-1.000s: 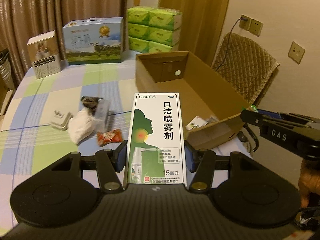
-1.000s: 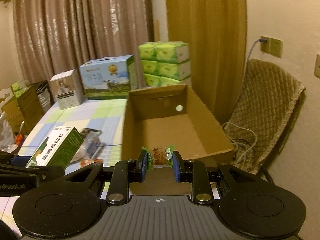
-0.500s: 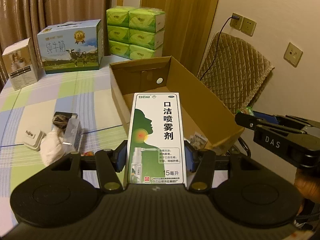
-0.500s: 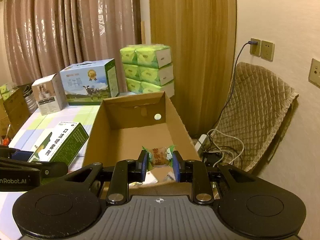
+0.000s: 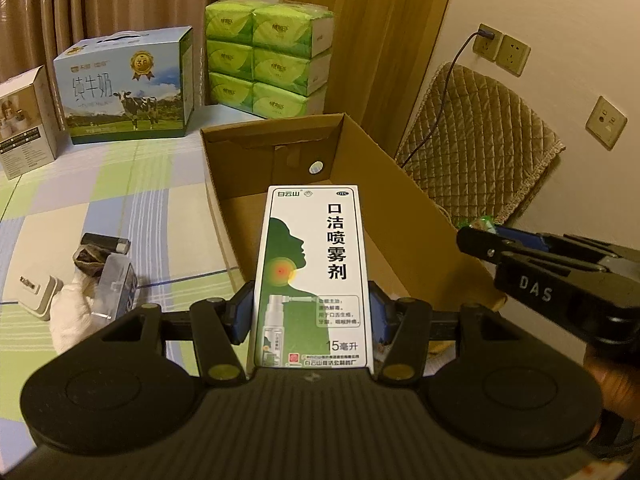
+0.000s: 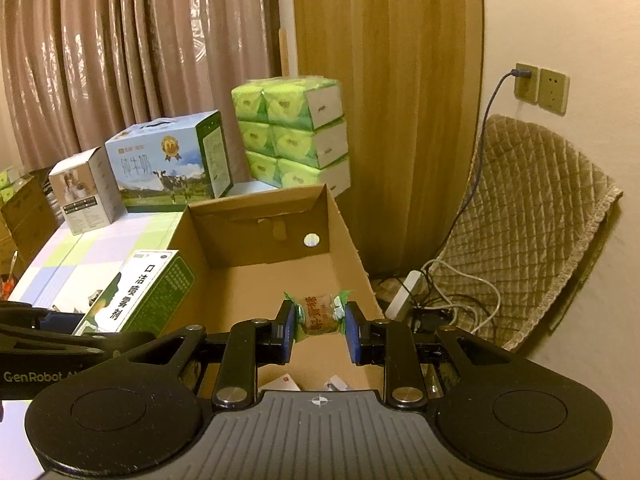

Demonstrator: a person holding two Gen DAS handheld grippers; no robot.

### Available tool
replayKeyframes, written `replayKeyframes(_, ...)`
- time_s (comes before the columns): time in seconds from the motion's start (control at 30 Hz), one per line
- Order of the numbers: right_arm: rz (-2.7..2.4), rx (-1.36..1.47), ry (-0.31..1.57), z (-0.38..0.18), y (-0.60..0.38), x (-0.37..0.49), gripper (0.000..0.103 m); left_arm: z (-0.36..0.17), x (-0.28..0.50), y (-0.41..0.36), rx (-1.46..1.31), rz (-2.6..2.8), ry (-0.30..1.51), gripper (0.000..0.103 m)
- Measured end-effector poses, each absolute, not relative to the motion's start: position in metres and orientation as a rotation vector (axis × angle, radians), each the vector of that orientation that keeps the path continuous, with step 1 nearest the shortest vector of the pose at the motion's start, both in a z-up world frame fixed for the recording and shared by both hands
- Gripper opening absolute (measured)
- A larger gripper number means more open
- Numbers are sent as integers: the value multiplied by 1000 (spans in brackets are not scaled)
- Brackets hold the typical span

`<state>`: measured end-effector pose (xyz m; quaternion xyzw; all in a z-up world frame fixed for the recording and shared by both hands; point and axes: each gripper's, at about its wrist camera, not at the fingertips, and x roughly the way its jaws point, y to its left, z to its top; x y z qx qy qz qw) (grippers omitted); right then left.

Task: Organize objects
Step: 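Carry both items into the cardboard box and open both tools to release them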

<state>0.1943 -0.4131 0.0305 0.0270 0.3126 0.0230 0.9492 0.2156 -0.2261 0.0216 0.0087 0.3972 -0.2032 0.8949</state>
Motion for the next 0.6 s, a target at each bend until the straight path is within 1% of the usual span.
replayKeyframes(0.27, 38, 71, 653, 21, -418, 210, 23, 12, 237, -240, 24, -434, 822, 51)
replayKeyframes(0.3, 34, 73, 655, 20, -419, 212, 23, 11, 241, -242, 24, -437, 814, 52)
replayKeyframes(0.33, 31, 76, 659, 19, -420, 213, 23, 10, 245, -243, 29, -432, 814, 58)
replayKeyframes(0.37, 28, 81, 660, 18, -422, 213, 23, 10, 247, -244, 36, -422, 813, 62)
replayKeyframes(0.6, 35, 98, 671, 15, -425, 211, 23, 17, 246, -228, 22, -410, 793, 62)
